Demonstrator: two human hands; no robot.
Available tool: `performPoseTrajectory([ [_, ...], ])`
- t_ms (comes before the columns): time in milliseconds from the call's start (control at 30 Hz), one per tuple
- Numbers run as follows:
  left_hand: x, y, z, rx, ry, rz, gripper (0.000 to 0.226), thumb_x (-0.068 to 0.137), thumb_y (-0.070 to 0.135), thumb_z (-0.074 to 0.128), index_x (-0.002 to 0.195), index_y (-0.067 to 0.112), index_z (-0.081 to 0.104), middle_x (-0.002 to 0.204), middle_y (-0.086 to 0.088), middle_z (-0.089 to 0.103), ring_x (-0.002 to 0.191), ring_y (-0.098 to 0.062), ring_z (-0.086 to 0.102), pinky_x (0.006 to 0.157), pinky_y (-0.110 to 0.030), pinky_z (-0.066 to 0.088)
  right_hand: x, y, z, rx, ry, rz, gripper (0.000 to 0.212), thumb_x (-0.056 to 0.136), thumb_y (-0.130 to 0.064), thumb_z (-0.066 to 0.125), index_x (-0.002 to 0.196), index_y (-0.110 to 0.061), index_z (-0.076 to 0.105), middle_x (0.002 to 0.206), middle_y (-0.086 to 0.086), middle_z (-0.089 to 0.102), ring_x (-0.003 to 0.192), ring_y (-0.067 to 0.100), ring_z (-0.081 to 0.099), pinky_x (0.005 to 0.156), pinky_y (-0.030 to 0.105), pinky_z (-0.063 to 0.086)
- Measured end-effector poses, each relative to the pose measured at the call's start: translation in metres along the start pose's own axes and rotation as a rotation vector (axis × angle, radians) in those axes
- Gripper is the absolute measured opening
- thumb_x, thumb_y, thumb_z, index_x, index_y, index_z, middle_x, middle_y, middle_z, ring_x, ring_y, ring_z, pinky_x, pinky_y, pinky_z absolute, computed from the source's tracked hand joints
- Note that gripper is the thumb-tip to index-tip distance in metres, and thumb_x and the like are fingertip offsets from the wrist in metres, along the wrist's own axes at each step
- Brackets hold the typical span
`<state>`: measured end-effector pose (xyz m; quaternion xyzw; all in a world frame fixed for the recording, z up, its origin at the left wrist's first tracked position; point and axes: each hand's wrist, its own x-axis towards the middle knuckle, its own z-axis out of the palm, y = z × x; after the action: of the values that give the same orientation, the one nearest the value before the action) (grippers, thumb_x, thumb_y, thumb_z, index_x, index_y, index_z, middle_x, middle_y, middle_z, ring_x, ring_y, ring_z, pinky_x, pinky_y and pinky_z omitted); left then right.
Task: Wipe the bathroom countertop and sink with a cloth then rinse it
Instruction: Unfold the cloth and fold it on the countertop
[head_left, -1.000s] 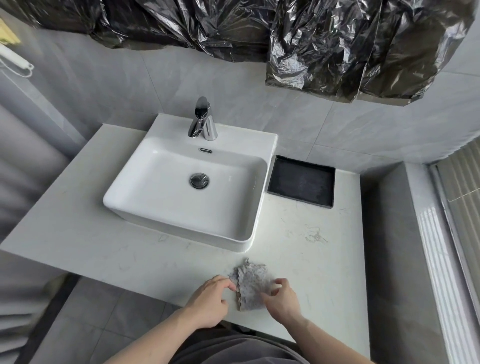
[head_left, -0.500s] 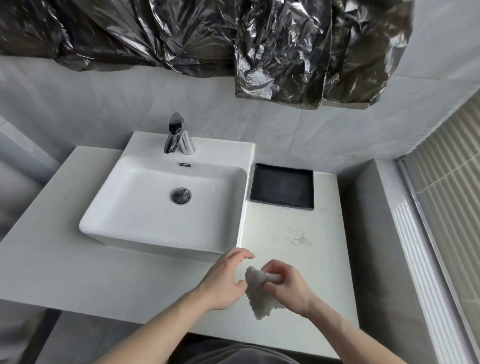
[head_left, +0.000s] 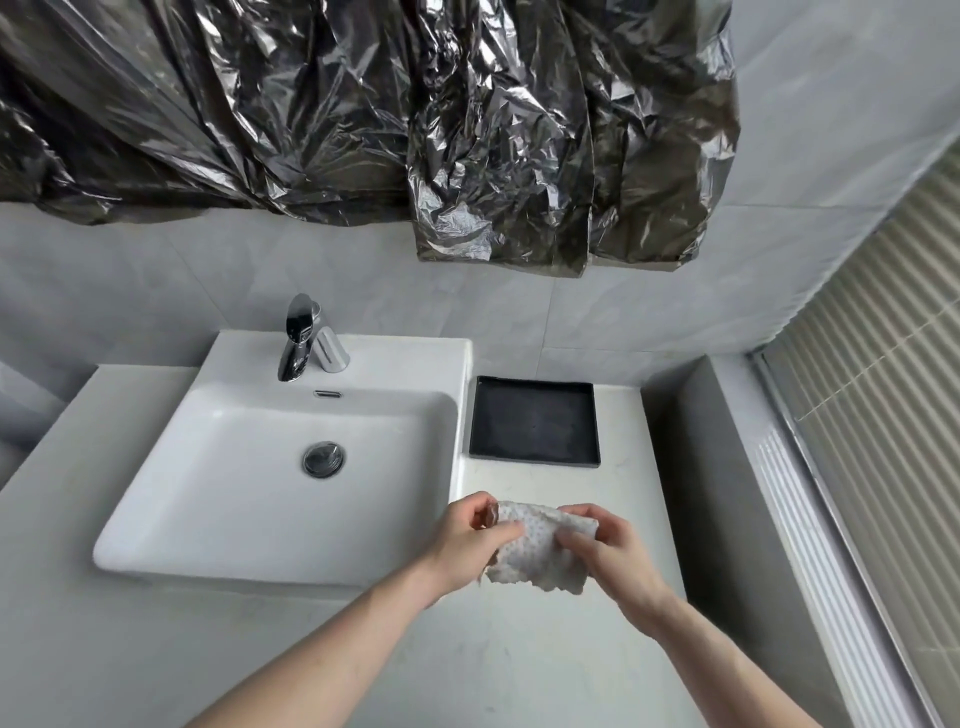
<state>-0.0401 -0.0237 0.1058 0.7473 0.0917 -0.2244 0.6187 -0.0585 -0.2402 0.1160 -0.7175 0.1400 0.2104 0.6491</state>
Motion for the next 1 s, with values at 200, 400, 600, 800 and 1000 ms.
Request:
performPoseTrajectory([
  [200,0.05,-0.001,0.01,0.088,0.124,-0.027,0.034,0.08,0.05,0.069,0.077,0.023,0.049,0.066,0.016,0.044,0.063,-0.012,0.044,0.064,-0.03,0.04,0.046,0.009,-0.007,0.033,0.107,0.075,0.009,0.1,-0.022,0.066,0.107,-0.018,0.07,0.093,0.007,0.08,0.087,0.03,0.079,0.074,0.046,0.061],
  [400,0.101,0.001,0.016,0.314,0.041,-0.23,0.025,0.091,0.038,0.059,0.104,0.017,0.059,0.084,0.005,0.058,0.071,-0.014,0.053,0.063,-0.027,0.042,0.098,0.023,-0.014,-0.124,0.229,0.189,0.014,0.094,-0.031,0.069,0.096,-0.016,0.069,0.079,0.0,0.08,0.072,0.021,0.078,0.065,0.042,0.063],
  [600,0.172,0.027,0.012,0.414,0.096,-0.207,0.018,0.095,0.028,0.056,0.107,0.015,0.056,0.091,0.002,0.06,0.073,-0.012,0.055,0.053,-0.019,0.04,0.169,-0.002,-0.025,-0.212,0.293,0.148,0.016,0.089,-0.031,0.073,0.101,-0.023,0.066,0.091,-0.003,0.077,0.078,0.013,0.075,0.059,0.027,0.058],
  [800,0.236,0.041,0.005,0.446,0.172,-0.157,0.027,0.092,0.032,0.062,0.116,0.022,0.057,0.102,0.004,0.068,0.097,-0.021,0.066,0.089,-0.035,0.053,0.246,-0.019,-0.032,-0.321,0.326,0.071,0.039,0.092,-0.034,0.068,0.127,-0.018,0.063,0.116,0.0,0.073,0.103,0.02,0.071,0.089,0.04,0.061],
  [1000,0.244,0.019,0.002,0.819,-0.053,-0.165,0.059,0.095,0.037,0.056,0.148,0.025,0.035,0.149,0.002,0.042,0.128,-0.024,0.054,0.094,-0.032,0.047,0.262,-0.001,-0.024,-0.597,0.257,0.14,0.055,0.098,-0.023,0.047,0.152,-0.011,0.044,0.141,0.008,0.061,0.13,0.03,0.057,0.106,0.035,0.049],
])
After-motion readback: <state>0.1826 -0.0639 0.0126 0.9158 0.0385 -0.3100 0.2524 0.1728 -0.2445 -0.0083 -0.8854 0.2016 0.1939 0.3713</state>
